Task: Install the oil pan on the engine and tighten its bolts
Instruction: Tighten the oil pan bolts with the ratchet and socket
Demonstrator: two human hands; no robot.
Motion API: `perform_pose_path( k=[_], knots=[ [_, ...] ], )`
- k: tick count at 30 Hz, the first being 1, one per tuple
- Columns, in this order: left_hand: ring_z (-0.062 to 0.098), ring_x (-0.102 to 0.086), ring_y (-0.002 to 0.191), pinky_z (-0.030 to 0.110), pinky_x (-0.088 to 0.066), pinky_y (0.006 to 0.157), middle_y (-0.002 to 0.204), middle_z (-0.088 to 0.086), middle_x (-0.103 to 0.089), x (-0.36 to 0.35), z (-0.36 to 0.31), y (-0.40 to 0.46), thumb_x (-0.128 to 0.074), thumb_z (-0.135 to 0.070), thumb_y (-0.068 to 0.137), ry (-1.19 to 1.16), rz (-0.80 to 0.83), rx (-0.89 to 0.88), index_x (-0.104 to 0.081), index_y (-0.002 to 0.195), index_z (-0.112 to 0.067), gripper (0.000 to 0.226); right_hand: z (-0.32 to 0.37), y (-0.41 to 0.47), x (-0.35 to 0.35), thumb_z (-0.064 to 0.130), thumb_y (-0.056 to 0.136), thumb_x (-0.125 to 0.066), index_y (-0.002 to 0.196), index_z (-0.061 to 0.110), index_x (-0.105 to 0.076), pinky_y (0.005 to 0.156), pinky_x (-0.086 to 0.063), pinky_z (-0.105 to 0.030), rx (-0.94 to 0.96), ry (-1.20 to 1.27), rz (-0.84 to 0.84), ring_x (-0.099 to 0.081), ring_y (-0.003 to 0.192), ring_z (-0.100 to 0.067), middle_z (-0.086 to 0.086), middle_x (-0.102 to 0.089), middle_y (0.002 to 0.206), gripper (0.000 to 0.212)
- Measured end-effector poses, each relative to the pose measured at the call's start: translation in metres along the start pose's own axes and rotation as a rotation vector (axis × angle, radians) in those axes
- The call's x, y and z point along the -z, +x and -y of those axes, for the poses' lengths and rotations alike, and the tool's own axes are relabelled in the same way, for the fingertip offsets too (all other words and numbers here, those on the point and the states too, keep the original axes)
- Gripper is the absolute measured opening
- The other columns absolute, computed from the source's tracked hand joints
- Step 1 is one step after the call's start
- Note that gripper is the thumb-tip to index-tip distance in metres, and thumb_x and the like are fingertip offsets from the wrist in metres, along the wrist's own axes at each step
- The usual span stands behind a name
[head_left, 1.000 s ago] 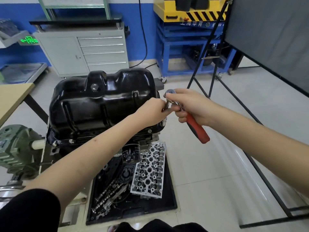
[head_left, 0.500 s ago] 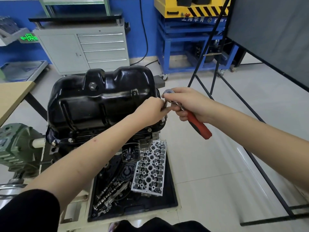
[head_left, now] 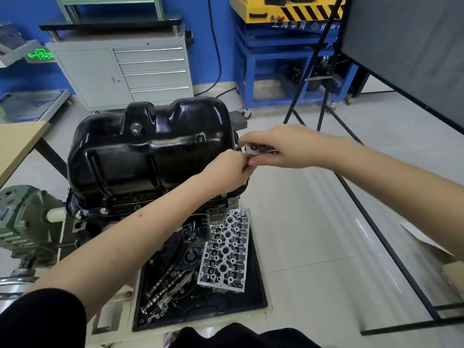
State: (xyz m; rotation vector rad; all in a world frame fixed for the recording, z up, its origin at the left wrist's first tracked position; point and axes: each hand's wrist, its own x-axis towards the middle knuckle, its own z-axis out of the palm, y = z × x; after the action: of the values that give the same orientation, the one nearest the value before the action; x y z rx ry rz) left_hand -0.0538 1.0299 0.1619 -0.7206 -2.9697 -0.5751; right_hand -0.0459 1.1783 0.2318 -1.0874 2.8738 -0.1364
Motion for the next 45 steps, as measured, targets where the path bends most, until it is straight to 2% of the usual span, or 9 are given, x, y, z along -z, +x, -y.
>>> perform_pose_path(
  k=[4, 10, 15, 22, 26, 29, 34, 41, 45],
  knots=[
    [0.037, -0.058, 0.083, 0.034, -0.039, 0.065, 0.086, 0.022, -0.063, -0.001, 0.004, 0.002, -0.036, -0.024, 0.097, 0.03, 0.013, -0.001, -0.055, 0.09, 0.001, 0.032, -0.005, 0.008, 0.014, 0.031, 0.092, -0.05, 0.124, 0.027, -0.047, 0.074, -0.044, -0.036, 0.146, -0.1, 0.081, -0.048, 0.088, -0.012, 0.005, -0.059, 0.108, 0.033],
    [0.036, -0.059, 0.079, 0.034, -0.043, 0.065, 0.078, 0.017, -0.061, 0.0, 0.005, 0.001, -0.038, -0.027, 0.096, 0.023, 0.017, 0.002, -0.059, 0.092, 0.0, 0.034, 0.001, 0.003, -0.004, 0.033, 0.092, -0.049, 0.113, 0.019, -0.05, 0.057, -0.036, -0.025, 0.021, 0.07, -0.068, -0.05, 0.064, -0.014, 0.004, -0.056, 0.08, 0.026],
    [0.036, -0.059, 0.08, 0.041, -0.049, 0.071, 0.081, 0.018, -0.062, 0.001, 0.0, 0.003, -0.041, -0.024, 0.095, -0.04, 0.036, 0.023, -0.059, 0.093, 0.002, 0.032, 0.018, -0.007, -0.016, 0.019, 0.094, -0.051, 0.081, 0.018, -0.044, 0.03, -0.023, -0.013, -0.34, 1.225, 0.019, -0.025, 0.03, -0.004, 0.01, -0.035, 0.043, 0.015],
    [0.04, -0.055, 0.09, 0.015, -0.033, 0.057, 0.101, 0.034, -0.059, 0.012, -0.003, -0.013, -0.044, -0.022, 0.063, -0.317, 0.115, 0.045, -0.057, 0.103, 0.013, 0.055, 0.073, 0.019, -0.045, 0.011, 0.093, -0.051, 0.069, 0.018, -0.033, 0.028, -0.019, -0.011, -0.611, 2.01, -0.58, -0.022, 0.027, -0.001, 0.011, -0.027, 0.035, 0.031],
    [0.039, -0.056, 0.099, 0.024, -0.045, 0.074, 0.106, 0.031, -0.059, 0.011, -0.001, -0.012, -0.052, -0.017, 0.081, -0.205, 0.138, 0.084, -0.055, 0.108, 0.01, 0.038, 0.057, 0.013, -0.035, 0.002, 0.089, -0.047, 0.073, 0.018, -0.038, 0.031, -0.02, -0.011, -0.499, 1.661, -0.265, -0.022, 0.029, -0.004, 0.007, -0.028, 0.041, 0.025],
    [0.035, -0.057, 0.087, 0.039, -0.046, 0.075, 0.093, 0.023, -0.061, 0.003, -0.001, -0.004, -0.04, -0.014, 0.094, -0.055, 0.084, 0.028, -0.054, 0.095, 0.005, 0.024, 0.025, -0.002, -0.006, 0.002, 0.082, -0.048, 0.088, 0.024, -0.053, 0.034, -0.031, -0.02, -0.254, 0.67, 0.033, -0.04, 0.043, -0.009, 0.007, -0.044, 0.06, 0.023],
    [0.027, -0.047, 0.068, 0.031, -0.036, 0.063, 0.07, 0.011, -0.051, 0.005, 0.002, 0.001, -0.041, -0.022, 0.096, 0.025, 0.061, 0.023, -0.043, 0.067, -0.008, 0.032, 0.002, -0.003, 0.018, 0.009, 0.085, -0.054, 0.116, 0.021, -0.055, 0.064, -0.031, -0.025, -0.083, -0.003, 0.028, -0.048, 0.071, -0.015, 0.007, -0.057, 0.077, 0.034],
    [0.027, -0.046, 0.064, 0.031, -0.037, 0.061, 0.066, 0.005, -0.047, 0.0, 0.001, -0.001, -0.041, -0.027, 0.095, 0.001, 0.049, 0.02, -0.041, 0.064, -0.009, 0.035, 0.023, -0.019, -0.008, 0.012, 0.088, -0.057, 0.115, 0.021, -0.045, 0.042, -0.043, -0.021, -0.361, 0.746, -0.113, -0.045, 0.038, -0.008, 0.001, -0.052, 0.055, 0.032],
    [0.026, -0.049, 0.068, 0.03, -0.035, 0.061, 0.062, 0.003, -0.047, 0.003, 0.001, -0.001, -0.046, -0.017, 0.088, -0.022, 0.084, 0.058, -0.046, 0.061, -0.01, 0.028, 0.054, -0.019, -0.027, -0.004, 0.09, -0.044, 0.129, 0.02, -0.039, 0.041, -0.032, -0.019, -0.567, 1.647, -0.274, -0.035, 0.038, -0.008, -0.006, -0.042, 0.06, 0.046]
  ],
)
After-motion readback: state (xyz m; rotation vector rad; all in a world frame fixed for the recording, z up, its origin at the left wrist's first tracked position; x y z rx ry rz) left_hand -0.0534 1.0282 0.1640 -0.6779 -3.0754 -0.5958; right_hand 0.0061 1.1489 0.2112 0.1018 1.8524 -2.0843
